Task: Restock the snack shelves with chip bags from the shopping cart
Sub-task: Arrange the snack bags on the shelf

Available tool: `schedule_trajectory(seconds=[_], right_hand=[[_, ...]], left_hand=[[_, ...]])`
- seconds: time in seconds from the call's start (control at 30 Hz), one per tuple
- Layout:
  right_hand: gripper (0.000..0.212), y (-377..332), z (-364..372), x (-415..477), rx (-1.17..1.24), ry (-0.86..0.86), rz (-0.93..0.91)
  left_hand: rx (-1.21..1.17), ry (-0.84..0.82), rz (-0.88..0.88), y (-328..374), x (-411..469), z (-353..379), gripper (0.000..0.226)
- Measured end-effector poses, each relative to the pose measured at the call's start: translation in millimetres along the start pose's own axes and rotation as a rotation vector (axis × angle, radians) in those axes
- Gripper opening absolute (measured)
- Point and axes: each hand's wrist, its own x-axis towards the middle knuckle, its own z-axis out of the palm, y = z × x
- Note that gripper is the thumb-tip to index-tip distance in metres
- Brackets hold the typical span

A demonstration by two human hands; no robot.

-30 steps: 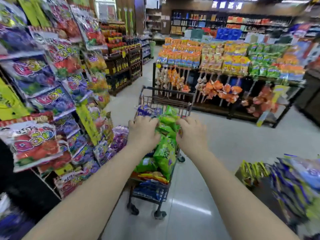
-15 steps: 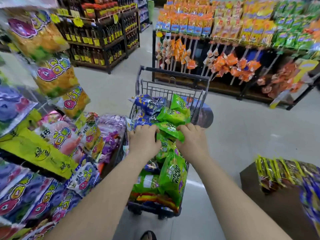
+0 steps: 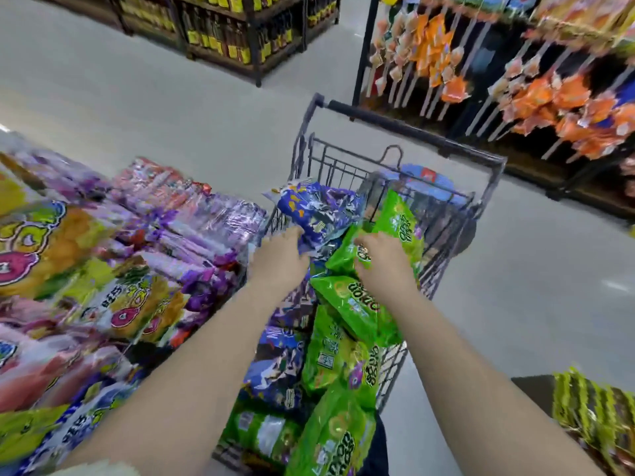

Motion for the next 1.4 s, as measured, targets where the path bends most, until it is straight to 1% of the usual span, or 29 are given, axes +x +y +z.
schedule_trajectory(seconds=[0.07, 0.13, 0.2, 0.23, 0.27, 0.37, 0.43, 0.5, 0.6, 0.7, 0.83, 0.93, 1.03, 1.13, 1.27, 1.33, 1.4], right_hand=[[0.035, 13.2, 7.6, 37.8, 0.01, -0.061, -0.051], [0.034, 23.1, 13.4, 75.3, 0.044, -0.104, -0.08], [0.029, 29.2, 16.3, 111.4, 0.113, -0.143, -0.063], [0.029, 31.5, 17.1, 128.7, 0.138, -0.169, -0.046], [0.031, 34.0, 19.0, 144.9, 0.154, -0.203, -0.035], [0.038, 42.9, 29.5, 180.7, 0.118, -0.373, 0.016], [0.048, 51.0, 38.2, 192.9, 0.073, -0.475, 0.049], [0.056, 58.9, 43.8, 199.2, 0.084, -0.506, 0.065], [0.054, 63.7, 41.1, 202.4, 0.205, -0.453, 0.063], [0.051, 60.4, 27.4, 196.1, 0.4, -0.387, 0.085], [0.04, 51.9, 5.0, 174.5, 0.635, -0.255, 0.053], [0.037, 41.7, -8.4, 158.1, 0.768, -0.256, 0.011], [0.042, 26.5, -17.5, 144.0, 0.862, -0.368, -0.049], [0.058, 5.1, -22.8, 127.8, 0.955, -0.563, -0.049], [0.072, -26.7, -19.1, 94.1, 0.926, -0.848, -0.051], [0.077, -45.7, -15.3, 68.9, 0.883, -0.919, -0.102], [0.073, -67.5, -11.1, 37.3, 0.849, -0.963, -0.165]], left_hand=[[-0.125, 0.014, -0.088, 5.2, 26.3, 7.9, 0.054], [-0.359, 0.02, -0.229, 13.6, 53.0, 17.7, 0.067], [-0.612, 0.048, -0.373, 21.7, 77.4, 27.3, 0.092], [-0.701, 0.079, -0.441, 23.4, 88.2, 33.5, 0.102], [-0.757, 0.106, -0.492, 25.9, 96.9, 38.6, 0.106], [-0.841, 0.167, -0.585, 33.1, 115.4, 51.4, 0.097], [-0.862, 0.19, -0.61, 36.4, 123.6, 58.1, 0.1], [-0.868, 0.211, -0.627, 39.1, 129.6, 60.2, 0.104], [-0.945, 0.22, -0.608, 48.1, 134.3, 54.2, 0.096], [-0.983, 0.271, -0.549, 55.3, 132.2, 45.0, 0.089], [-1.051, 0.323, -0.484, 60.8, 108.7, 30.1, 0.083], [-1.047, 0.381, -0.469, 58.6, 78.3, 13.4, 0.078], [-1.098, 0.418, -0.488, 46.2, 42.2, -1.7, 0.079], [-1.141, 0.447, -0.52, 33.1, 1.9, -15.1, 0.078], [-1.165, 0.546, -0.543, 9.6, -65.4, -20.9, 0.083], [-1.181, 0.603, -0.571, -3.1, -107.7, -22.7, 0.08], [-1.199, 0.643, -0.598, -13.6, -153.1, -24.4, 0.082]])
